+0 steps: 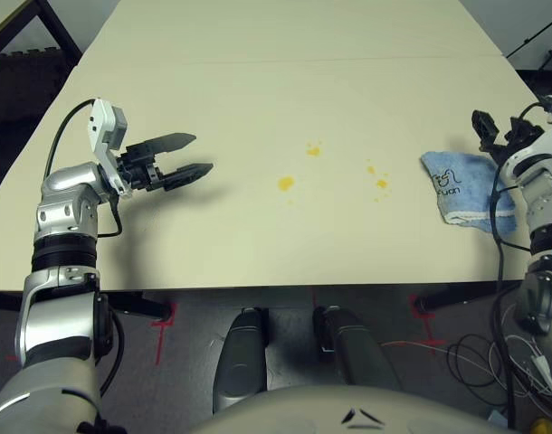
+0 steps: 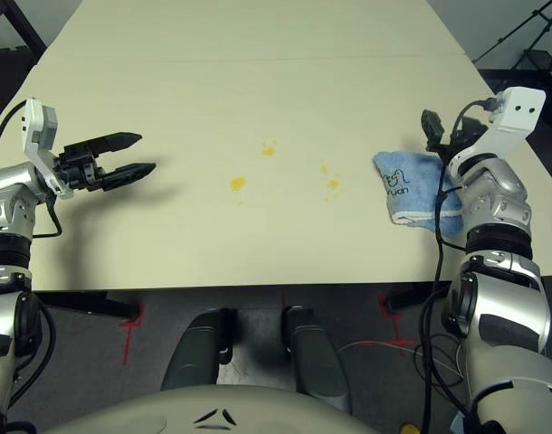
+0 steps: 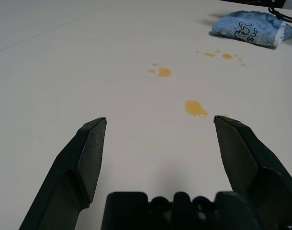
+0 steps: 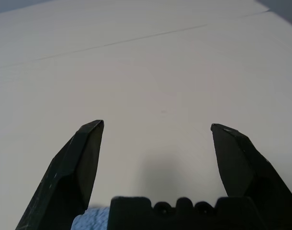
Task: Wipe the water off the table with a rag.
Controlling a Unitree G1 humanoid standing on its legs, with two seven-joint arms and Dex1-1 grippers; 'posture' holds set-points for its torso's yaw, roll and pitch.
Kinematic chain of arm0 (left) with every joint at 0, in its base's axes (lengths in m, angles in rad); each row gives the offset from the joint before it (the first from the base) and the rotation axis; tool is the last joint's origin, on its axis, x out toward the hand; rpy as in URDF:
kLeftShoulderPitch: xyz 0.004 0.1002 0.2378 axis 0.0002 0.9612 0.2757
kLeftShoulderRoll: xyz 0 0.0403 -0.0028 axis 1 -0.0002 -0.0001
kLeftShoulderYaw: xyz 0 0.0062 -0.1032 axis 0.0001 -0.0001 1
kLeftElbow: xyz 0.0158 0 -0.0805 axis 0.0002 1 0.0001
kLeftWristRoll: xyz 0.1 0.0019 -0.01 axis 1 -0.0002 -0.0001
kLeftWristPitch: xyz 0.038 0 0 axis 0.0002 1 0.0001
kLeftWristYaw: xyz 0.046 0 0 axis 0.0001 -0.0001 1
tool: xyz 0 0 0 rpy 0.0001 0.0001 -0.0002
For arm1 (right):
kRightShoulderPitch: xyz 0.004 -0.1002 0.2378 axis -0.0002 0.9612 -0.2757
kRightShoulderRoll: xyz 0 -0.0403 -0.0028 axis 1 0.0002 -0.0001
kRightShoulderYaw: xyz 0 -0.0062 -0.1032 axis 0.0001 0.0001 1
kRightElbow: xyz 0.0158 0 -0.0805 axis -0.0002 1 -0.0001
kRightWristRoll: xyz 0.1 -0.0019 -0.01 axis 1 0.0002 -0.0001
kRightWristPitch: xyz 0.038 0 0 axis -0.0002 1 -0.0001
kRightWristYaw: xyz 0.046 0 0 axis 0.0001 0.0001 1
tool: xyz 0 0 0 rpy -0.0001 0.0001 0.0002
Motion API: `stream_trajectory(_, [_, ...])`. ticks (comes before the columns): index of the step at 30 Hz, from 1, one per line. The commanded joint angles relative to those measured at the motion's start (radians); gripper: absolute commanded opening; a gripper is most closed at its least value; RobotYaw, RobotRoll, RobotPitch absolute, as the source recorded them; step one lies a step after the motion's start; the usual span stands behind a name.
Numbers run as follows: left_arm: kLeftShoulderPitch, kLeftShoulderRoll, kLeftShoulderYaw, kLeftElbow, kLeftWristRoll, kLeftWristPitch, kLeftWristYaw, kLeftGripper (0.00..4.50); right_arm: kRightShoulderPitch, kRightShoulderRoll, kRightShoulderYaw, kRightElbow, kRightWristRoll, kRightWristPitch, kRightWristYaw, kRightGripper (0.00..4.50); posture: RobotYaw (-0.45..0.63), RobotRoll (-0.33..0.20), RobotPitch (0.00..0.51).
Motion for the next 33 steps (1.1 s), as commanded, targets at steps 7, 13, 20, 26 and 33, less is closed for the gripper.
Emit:
stream_trajectory(7, [-0.013, -0.015, -0.035, 0.04, 0.039, -0.098, -0.009, 4.5, 0.168, -0.254, 0.117, -0.244, -0.006, 0.379, 0.265, 4.47, 0.06, 0.0, 0.173])
stream_trajectory(13, [-0.025, -0.026, -0.042, 0.067, 0.045, -0.125, -0.009, 4.5, 0.23, -0.33, 0.156, -0.276, -0.01, 0.455, 0.392, 4.47, 0.05, 0.0, 0.171])
stream_trajectory(20, [-0.026, -0.026, -0.044, 0.065, 0.048, -0.13, -0.009, 4.5, 0.233, -0.27, 0.198, -0.244, -0.052, 0.445, 0.376, 4.47, 0.06, 0.0, 0.17])
stream_trajectory(26, [-0.024, -0.022, -0.044, 0.051, 0.047, -0.125, -0.008, 4.5, 0.2, -0.198, 0.217, -0.195, -0.081, 0.424, 0.344, 4.47, 0.07, 0.0, 0.178])
stream_trajectory(33, [-0.017, -0.02, -0.044, 0.035, 0.046, -0.117, -0.004, 4.5, 0.151, -0.115, 0.231, -0.148, -0.11, 0.398, 0.313, 4.47, 0.08, 0.0, 0.185])
